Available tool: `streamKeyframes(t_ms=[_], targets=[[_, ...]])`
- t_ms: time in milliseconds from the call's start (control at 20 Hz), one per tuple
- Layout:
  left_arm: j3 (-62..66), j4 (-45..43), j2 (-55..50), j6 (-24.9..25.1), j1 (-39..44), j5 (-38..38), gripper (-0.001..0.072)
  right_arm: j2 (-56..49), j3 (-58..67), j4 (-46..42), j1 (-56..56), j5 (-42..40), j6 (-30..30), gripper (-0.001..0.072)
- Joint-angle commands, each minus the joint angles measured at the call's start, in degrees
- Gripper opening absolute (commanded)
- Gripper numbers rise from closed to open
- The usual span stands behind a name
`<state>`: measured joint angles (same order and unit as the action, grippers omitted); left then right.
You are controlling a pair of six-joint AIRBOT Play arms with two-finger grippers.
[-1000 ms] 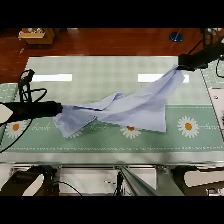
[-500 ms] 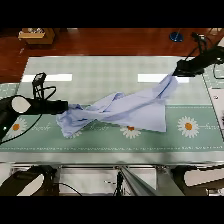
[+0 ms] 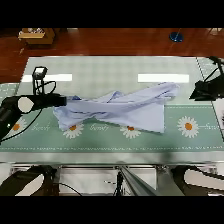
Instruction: Fold the shirts.
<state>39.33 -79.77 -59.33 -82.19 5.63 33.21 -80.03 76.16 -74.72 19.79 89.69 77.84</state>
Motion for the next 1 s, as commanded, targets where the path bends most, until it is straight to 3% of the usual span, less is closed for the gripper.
streamKeyframes(t_ms=[0, 150, 250, 450, 600, 700, 800, 850, 900, 950], targets=[[0.02, -1.92, -0.07, 0.59, -0.02, -6.75, 0.0032, 4.59, -11.47, 6.75, 1.09, -4.96, -1.49, 0.0354], [0.04, -2.16, -0.04, 0.76, -0.04, -4.96, 0.0286, 7.37, -16.39, 7.02, 1.09, -8.79, -1.88, 0.0354], [0.04, -4.59, -0.02, 0.76, -0.04, -1.84, 0.0412, 8.72, -18.12, 6.95, 1.09, -8.70, -3.15, 0.0354], [-0.02, -12.50, -0.07, 0.76, -4.17, 8.72, 0.0414, 10.23, -19.45, 6.27, 1.09, -8.83, -5.27, 0.0354], [-0.57, -10.36, -0.24, 1.36, -12.66, 9.03, 0.0413, 10.21, -19.45, 7.74, 1.09, -9.46, -5.35, 0.0354], [-0.55, 0.76, -1.18, 9.62, -19.04, 9.16, 0.0413, 10.21, -19.45, 9.03, 1.09, -9.84, -5.75, 0.0354], [-0.55, 18.29, -2.86, 22.47, -24.85, 11.47, 0.0418, 10.21, -19.45, 9.77, 1.09, -9.92, -6.16, 0.0354], [-0.55, 26.29, -4.13, 28.92, -27.12, 13.75, 0.0510, 10.21, -19.45, 9.86, 1.09, -9.90, -6.16, 0.0354], [-0.52, 32.04, -5.51, 32.85, -28.65, 15.69, 0.0699, 10.21, -19.45, 9.92, 1.09, -9.86, -6.16, 0.0354], [-0.52, 35.47, -7.02, 34.97, -29.70, 17.46, 0.0720, 10.21, -19.45, 9.92, 1.09, -9.79, -6.19, 0.0354]])
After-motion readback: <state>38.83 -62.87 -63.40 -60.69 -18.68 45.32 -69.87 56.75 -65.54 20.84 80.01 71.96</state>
